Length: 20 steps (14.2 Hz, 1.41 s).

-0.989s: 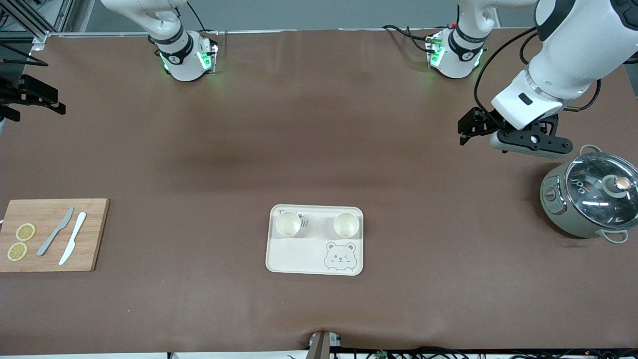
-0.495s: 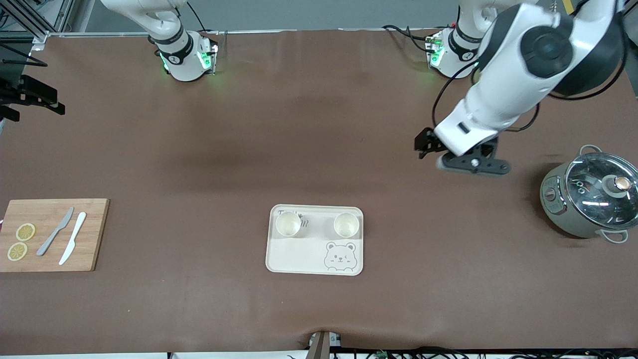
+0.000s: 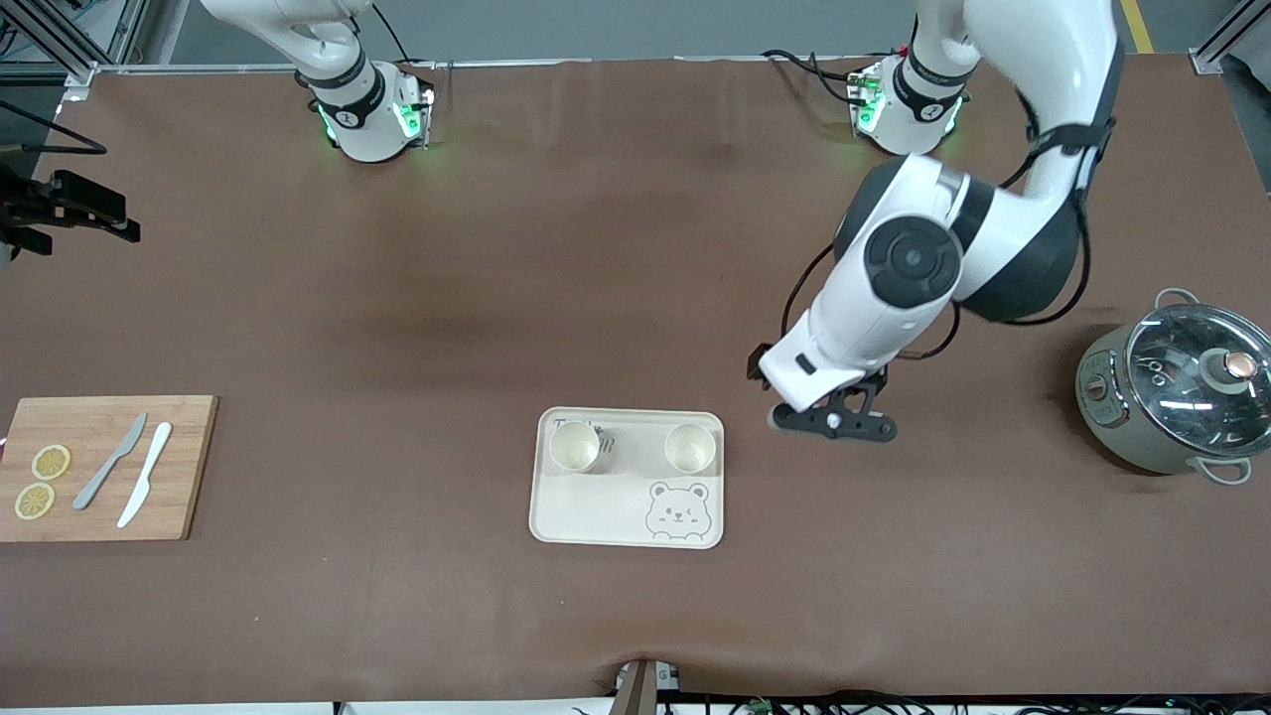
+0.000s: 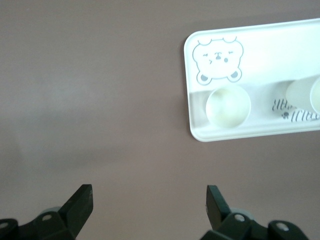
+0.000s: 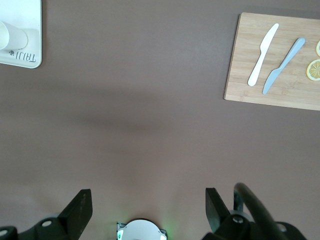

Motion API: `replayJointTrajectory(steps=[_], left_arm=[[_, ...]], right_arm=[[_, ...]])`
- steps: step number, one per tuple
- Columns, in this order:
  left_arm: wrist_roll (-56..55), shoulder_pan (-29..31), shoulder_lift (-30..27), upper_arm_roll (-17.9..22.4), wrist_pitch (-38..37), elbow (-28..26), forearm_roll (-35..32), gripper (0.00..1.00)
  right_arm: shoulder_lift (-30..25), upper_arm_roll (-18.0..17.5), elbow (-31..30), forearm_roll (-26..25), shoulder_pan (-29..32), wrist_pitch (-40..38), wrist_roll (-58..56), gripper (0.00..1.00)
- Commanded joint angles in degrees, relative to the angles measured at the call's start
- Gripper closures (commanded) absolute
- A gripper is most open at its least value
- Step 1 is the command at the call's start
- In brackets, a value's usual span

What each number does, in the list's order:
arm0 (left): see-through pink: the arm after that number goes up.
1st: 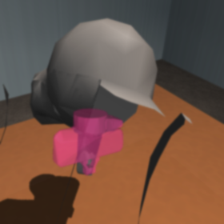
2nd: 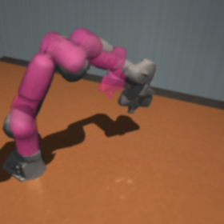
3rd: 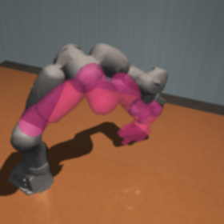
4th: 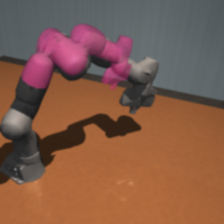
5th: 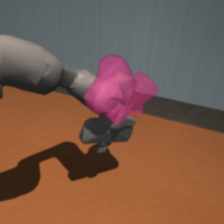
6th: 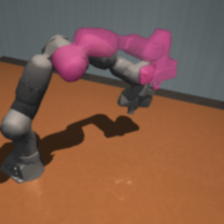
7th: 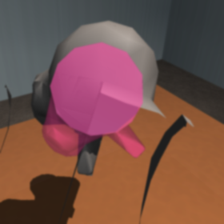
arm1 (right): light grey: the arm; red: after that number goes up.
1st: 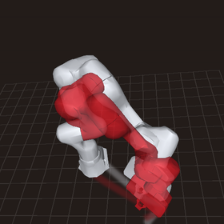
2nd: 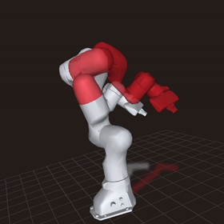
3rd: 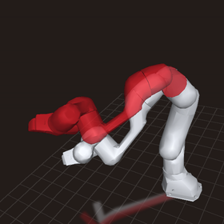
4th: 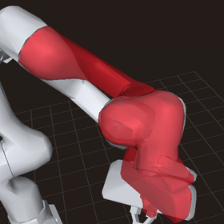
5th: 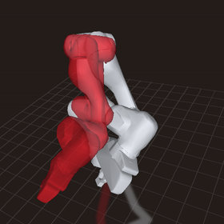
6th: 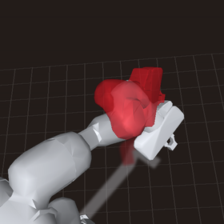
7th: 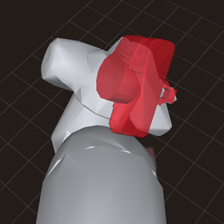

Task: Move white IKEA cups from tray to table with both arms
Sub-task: 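Move the left gripper over the tray toward the nearer white cup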

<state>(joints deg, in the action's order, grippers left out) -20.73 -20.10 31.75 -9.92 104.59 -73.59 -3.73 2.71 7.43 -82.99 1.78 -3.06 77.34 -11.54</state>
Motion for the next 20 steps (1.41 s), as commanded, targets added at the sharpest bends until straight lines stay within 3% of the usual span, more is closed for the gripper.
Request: replayJointTrajectory(steps=[1, 4, 16, 20], left_arm=[[-0.8, -4.1, 5.5, 3.5, 1.5, 5.2, -1.4, 0.00], [-1.1, -9.1, 7.4, 8.2, 5.0, 5.3, -1.2, 0.00], [-5.3, -10.7, 15.3, 8.0, 16.2, 5.8, -0.3, 0.00], [-5.5, -11.0, 17.3, 8.0, 16.8, 5.3, -0.3, 0.00]], right_arm=[[0.7, -0.1, 1.1, 0.1, -0.3, -0.4, 1.0, 0.00], [1.9, -0.1, 1.0, 0.0, -0.5, -0.5, 1.0, 0.00], [4.1, -0.1, 1.2, 0.0, 0.3, -0.6, 0.6, 0.00], [4.3, 0.0, 0.8, -0.2, 0.4, -0.8, 1.1, 0.00]])
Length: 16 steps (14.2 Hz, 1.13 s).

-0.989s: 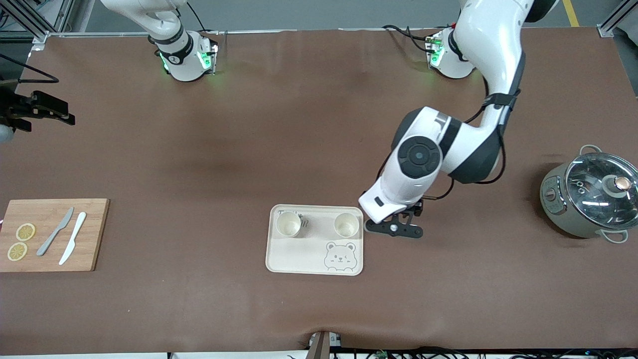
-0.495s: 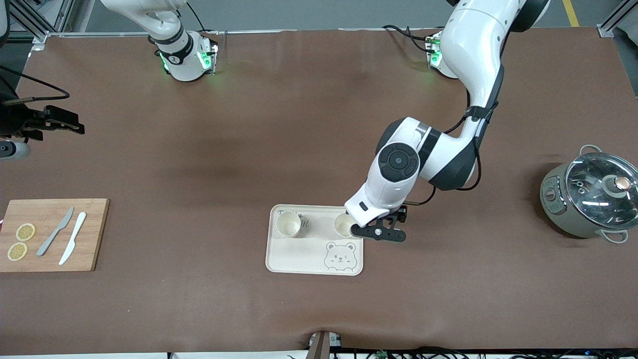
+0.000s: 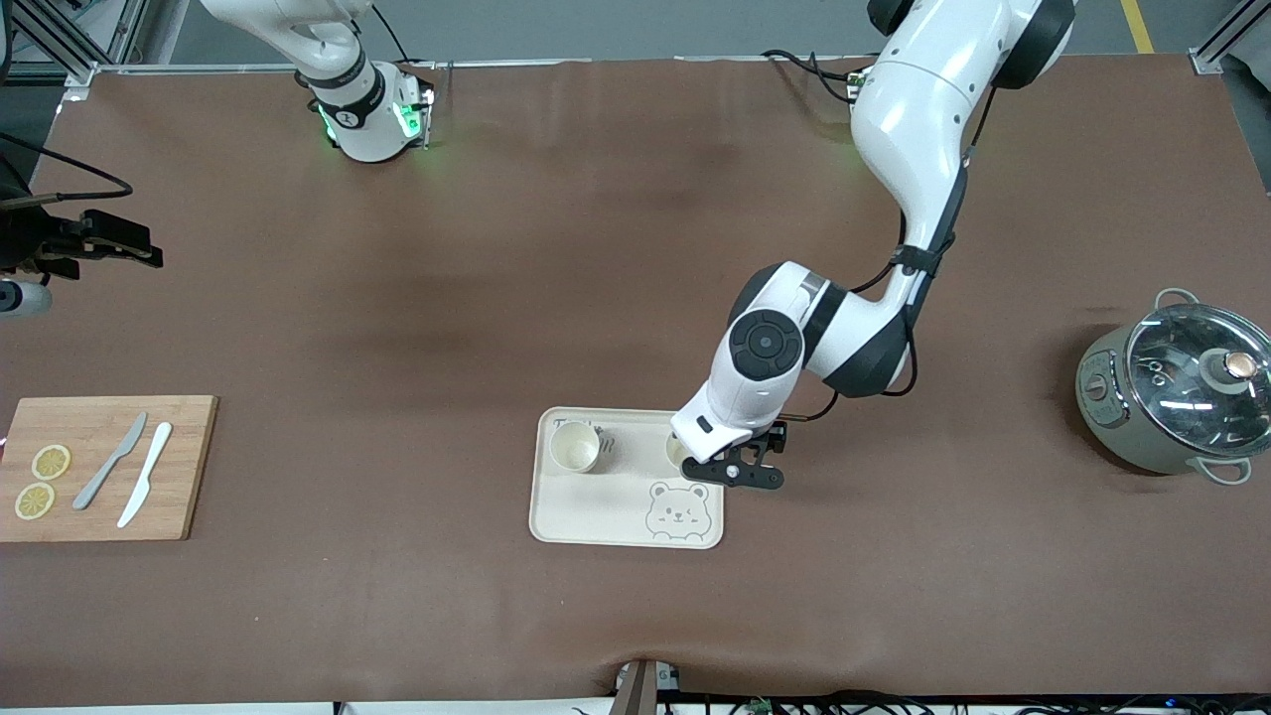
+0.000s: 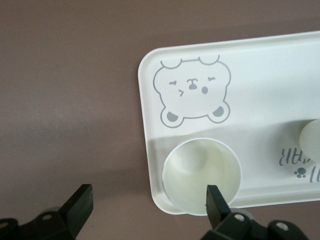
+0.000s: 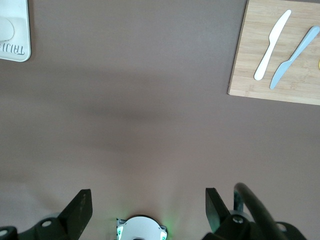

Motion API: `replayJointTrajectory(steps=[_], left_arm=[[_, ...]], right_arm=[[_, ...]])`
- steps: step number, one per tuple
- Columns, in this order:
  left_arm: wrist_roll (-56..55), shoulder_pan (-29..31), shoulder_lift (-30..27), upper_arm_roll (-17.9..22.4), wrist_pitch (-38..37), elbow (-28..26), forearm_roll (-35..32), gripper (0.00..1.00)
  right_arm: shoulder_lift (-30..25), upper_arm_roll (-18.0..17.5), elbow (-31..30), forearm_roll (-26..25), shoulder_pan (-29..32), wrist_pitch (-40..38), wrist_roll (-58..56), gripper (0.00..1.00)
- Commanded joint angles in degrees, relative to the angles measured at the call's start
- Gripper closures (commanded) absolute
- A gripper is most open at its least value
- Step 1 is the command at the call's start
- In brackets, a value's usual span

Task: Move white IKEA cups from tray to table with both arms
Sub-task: 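Lower the left gripper around the cup while the right gripper approaches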

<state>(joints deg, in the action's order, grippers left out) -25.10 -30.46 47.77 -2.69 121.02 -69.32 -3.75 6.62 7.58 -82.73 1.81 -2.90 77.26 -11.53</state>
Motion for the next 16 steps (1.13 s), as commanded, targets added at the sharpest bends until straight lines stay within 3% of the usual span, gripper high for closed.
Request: replayJointTrajectory(steps=[1, 13, 16], left_arm=[[-1.1, -0.7, 1.4, 0.8, 0.4, 0.6, -0.3, 0.00], [-2.8, -1.4, 5.2, 0.8, 6.1, 0.3, 0.8, 0.00], [-2.9, -1.6, 5.6, 0.8, 6.5, 0.3, 0.8, 0.00]], right_arm=[[0.5, 0.0, 0.4, -0.3, 0.7, -0.7, 1.0, 0.00], [5.1, -0.1, -1.4, 1.6, 0.8, -0.4, 1.2, 0.00], [5.7, 0.0, -1.6, 7.1, 1.5, -0.2, 1.4, 0.00]])
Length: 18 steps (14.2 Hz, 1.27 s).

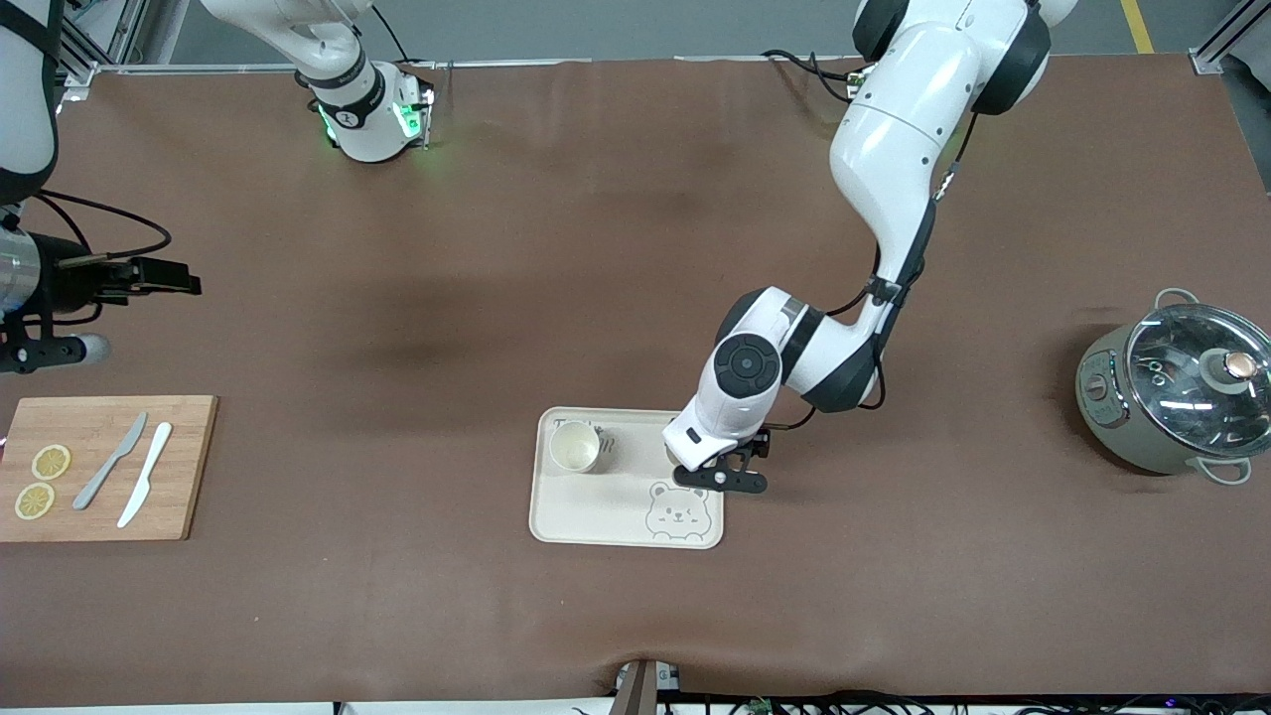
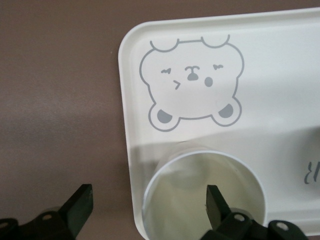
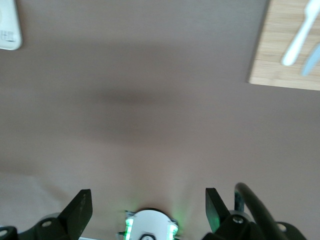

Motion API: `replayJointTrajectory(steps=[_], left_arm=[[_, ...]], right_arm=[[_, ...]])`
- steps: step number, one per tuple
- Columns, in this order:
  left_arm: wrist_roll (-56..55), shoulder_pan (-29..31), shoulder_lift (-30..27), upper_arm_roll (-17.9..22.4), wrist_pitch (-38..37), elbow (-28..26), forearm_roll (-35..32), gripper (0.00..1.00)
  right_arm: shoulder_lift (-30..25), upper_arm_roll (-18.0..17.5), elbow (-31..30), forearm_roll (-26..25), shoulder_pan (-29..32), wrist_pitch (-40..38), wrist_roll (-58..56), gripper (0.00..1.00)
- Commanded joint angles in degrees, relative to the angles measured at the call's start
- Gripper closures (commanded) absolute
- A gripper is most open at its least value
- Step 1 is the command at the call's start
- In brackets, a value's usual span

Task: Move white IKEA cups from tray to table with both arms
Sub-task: 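Lower the left gripper around the cup while the right gripper approaches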

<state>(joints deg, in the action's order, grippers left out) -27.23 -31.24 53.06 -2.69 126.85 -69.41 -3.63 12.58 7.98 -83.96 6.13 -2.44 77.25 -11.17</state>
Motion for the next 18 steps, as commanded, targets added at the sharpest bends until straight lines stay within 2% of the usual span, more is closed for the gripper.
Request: replayJointTrajectory(steps=[1, 4, 13, 14, 15, 16, 17, 18], left_arm=[[-0.8, -1.1, 0.4, 0.8, 0.8, 0.4, 0.7, 0.00], [-0.7, -1.1, 0.6, 0.8, 0.8, 0.5, 0.7, 0.00], [-0.5, -0.7, 0.5, 0.8, 1.1, 0.5, 0.6, 0.00], [-0.5, -0.5, 0.4, 0.8, 1.1, 0.5, 0.6, 0.04], [-0.5, -0.5, 0.4, 0.8, 1.1, 0.5, 0.6, 0.22], [-0.5, -0.4, 0.4, 0.8, 1.1, 0.5, 0.6, 0.53], [-0.4, -0.3, 0.5, 0.8, 1.1, 0.5, 0.6, 0.90], [0.2, -0.1, 0.5, 0.8, 1.1, 0.5, 0.7, 1.00]], right_arm=[[-0.2, -0.4, -0.6, 2.8, 0.8, -0.3, 2.9, 0.00], [0.1, -0.5, -1.2, 4.4, 0.0, -0.3, 10.7, 0.00], [0.5, -0.5, -1.3, 4.4, -0.4, -0.4, 11.2, 0.00], [0.8, -0.5, -1.4, 4.4, -0.5, -0.2, 11.2, 0.00], [0.8, -0.6, -1.4, 4.6, -0.5, -0.2, 11.7, 0.00], [0.8, -0.6, -1.4, 5.0, -0.6, -0.1, 13.2, 0.00], [0.9, -0.7, -1.4, 5.6, -0.9, 0.2, 15.5, 0.00], [1.1, -0.7, -1.5, 6.7, -1.6, 0.8, 17.7, 0.00]])
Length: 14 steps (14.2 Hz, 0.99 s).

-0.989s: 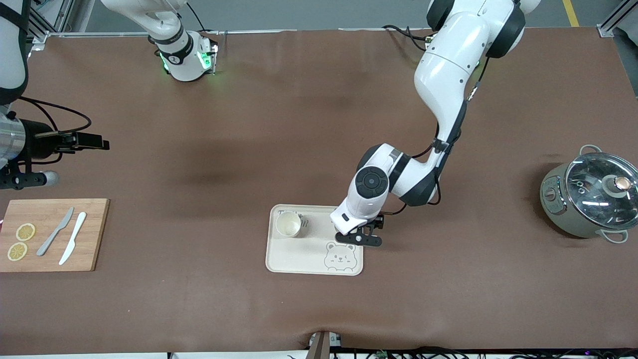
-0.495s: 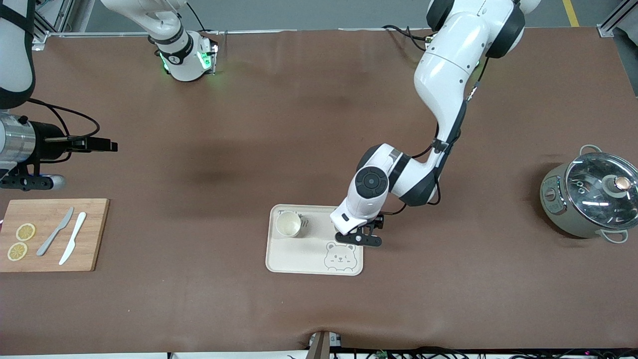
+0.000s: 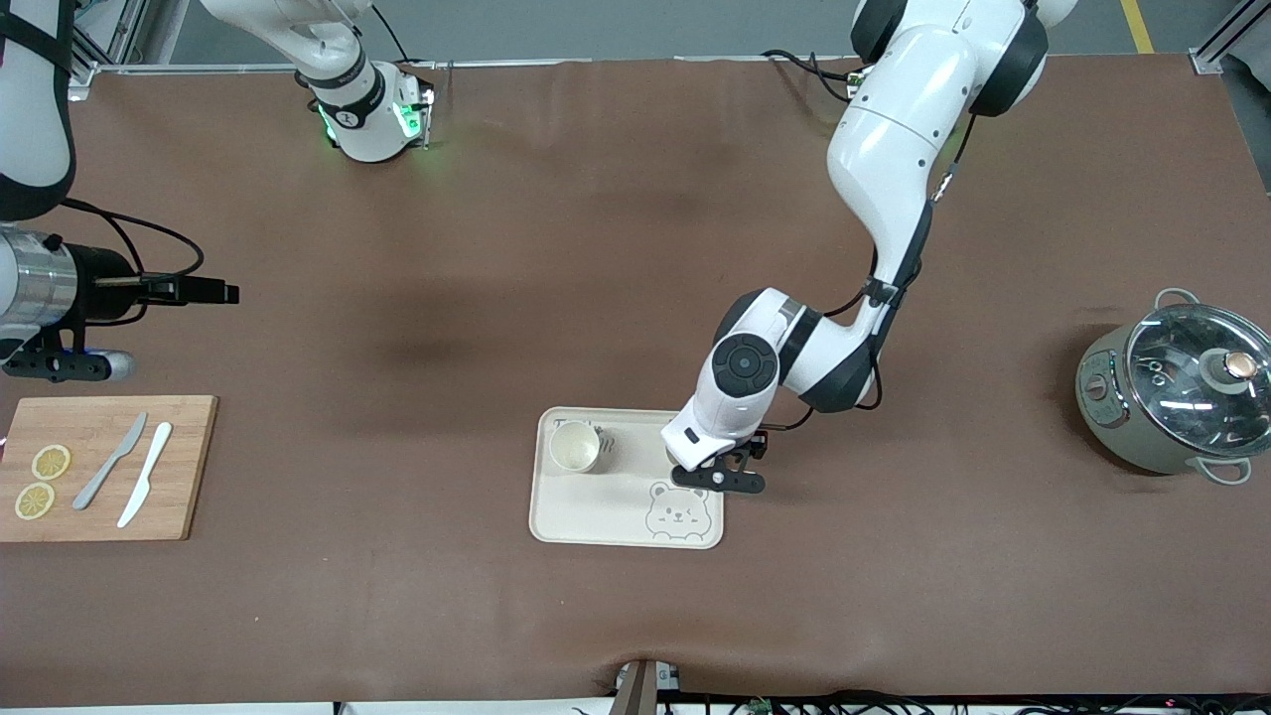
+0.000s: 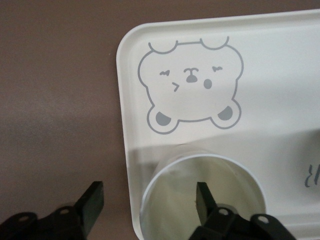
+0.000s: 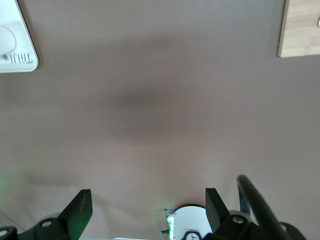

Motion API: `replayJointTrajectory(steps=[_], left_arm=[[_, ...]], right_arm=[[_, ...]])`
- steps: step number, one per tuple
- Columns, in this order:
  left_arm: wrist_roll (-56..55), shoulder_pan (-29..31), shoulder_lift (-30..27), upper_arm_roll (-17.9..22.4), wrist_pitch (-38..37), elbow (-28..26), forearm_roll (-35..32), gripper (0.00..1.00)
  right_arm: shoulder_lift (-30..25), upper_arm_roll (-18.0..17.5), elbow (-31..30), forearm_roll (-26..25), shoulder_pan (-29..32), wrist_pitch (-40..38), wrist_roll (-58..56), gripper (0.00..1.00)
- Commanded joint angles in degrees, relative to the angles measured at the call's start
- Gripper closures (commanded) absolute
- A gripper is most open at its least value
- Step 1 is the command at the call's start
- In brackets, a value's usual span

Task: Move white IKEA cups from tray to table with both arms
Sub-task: 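Lower the left gripper around the cup while the right gripper approaches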

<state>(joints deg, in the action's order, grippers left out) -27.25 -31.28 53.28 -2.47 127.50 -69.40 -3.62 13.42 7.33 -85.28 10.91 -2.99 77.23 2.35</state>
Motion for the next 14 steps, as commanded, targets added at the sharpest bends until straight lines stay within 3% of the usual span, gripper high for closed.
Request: replayJointTrajectory(steps=[1, 5, 14], left_arm=[[0.3, 0.0, 0.2, 0.6, 0.5, 0.5, 0.7, 1.00], [-0.2, 0.0, 0.2, 0.6, 0.5, 0.5, 0.7, 1.00], [-0.5, 0.0, -0.5, 0.6, 0.5, 0.5, 2.5, 1.00]], right_arm=[[0.8, 0.0, -0.2, 1.9, -1.3, 1.2, 5.2, 0.00], [1.8, -0.6, -0.1, 3.1, -2.6, 3.3, 11.3, 0.00], [5.5, -7.9, -0.1, 3.4, -4.0, 11.3, 33.1, 0.00]])
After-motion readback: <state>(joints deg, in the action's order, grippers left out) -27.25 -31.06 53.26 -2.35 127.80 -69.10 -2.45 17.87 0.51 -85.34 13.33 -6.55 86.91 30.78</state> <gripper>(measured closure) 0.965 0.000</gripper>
